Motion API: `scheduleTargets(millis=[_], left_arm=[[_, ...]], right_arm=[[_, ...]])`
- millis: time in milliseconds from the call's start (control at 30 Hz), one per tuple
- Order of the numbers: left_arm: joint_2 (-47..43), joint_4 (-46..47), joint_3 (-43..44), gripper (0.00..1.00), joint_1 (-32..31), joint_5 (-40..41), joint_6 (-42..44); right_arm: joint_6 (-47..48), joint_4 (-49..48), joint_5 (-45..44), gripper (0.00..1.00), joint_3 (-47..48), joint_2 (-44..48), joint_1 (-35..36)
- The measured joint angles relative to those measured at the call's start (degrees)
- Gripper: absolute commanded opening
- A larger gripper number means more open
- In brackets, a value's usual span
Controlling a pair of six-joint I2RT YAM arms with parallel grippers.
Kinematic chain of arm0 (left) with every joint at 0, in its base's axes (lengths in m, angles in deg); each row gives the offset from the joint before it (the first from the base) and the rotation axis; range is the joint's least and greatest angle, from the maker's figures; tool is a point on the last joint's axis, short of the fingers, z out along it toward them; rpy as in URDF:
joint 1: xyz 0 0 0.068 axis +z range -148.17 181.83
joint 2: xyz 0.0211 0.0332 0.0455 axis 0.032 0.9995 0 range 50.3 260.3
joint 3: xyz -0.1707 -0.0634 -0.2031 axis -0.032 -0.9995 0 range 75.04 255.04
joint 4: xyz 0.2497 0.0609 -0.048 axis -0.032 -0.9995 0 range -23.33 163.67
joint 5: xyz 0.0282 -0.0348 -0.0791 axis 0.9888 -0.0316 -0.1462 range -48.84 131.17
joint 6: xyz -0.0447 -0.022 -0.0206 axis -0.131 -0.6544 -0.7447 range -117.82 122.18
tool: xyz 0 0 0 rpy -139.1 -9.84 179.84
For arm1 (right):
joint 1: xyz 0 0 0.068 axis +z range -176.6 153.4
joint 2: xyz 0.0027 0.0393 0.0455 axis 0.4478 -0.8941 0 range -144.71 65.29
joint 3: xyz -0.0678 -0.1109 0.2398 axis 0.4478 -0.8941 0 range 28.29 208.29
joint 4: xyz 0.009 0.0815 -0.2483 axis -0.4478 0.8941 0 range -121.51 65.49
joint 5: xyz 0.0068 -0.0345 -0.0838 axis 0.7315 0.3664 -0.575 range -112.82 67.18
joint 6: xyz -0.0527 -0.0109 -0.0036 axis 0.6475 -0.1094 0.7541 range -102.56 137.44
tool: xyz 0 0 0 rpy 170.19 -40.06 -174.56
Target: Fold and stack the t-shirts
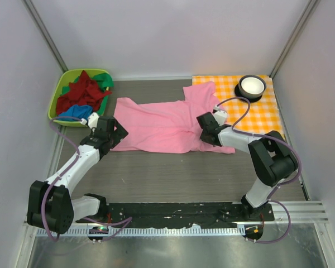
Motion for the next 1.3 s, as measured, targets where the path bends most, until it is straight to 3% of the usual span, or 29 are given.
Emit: scheduleTargets(millis=[367, 633, 867, 900, 933, 1000, 1033, 1133, 1300], left_arm=[[-0.4, -0.1, 0.0, 1.00, 0.0, 0.1, 0.0], [-1.2, -0.8, 0.1, 1.00, 0.0, -0.1, 0.0], [-1.0, -0.9, 0.1, 1.00, 0.0, 0.0, 0.0], [-0.9, -0.9, 0.1, 1.00, 0.0, 0.1, 0.0], [-0.5, -0.9, 0.2, 1.00, 0.0, 0.2, 0.0], [0.5, -0.9, 0.2, 1.00, 0.0, 0.2, 0.0], [1.2, -0.9, 0.3, 1.00, 0.0, 0.2, 0.0], [2.6, -0.9, 0.3, 1.00, 0.0, 0.4, -0.2], [1.2, -1.3, 0.3, 1.00, -0.1, 0.5, -0.1]], right_arm=[[1.0, 3.7, -3.0, 0.01, 3.8, 0.9, 2.4], [3.4, 5.4, -4.4, 0.01, 16.4, 2.4, 3.6], [4.6, 3.9, -5.5, 0.02, 25.5, -6.0, 3.6], [4.7, 3.5, -5.5, 0.14, 26.3, -8.0, 3.6], [4.8, 2.6, -5.5, 0.42, 27.1, -10.1, 3.6], [4.9, 1.2, -4.5, 0.63, 28.3, -14.2, 3.5], [5.2, 0.7, -3.9, 0.79, 28.9, -16.0, 3.5], [6.3, -0.4, -2.6, 0.94, 28.9, -18.6, 3.5], [7.7, -1.7, -4.0, 0.96, 21.1, -9.9, 3.7]])
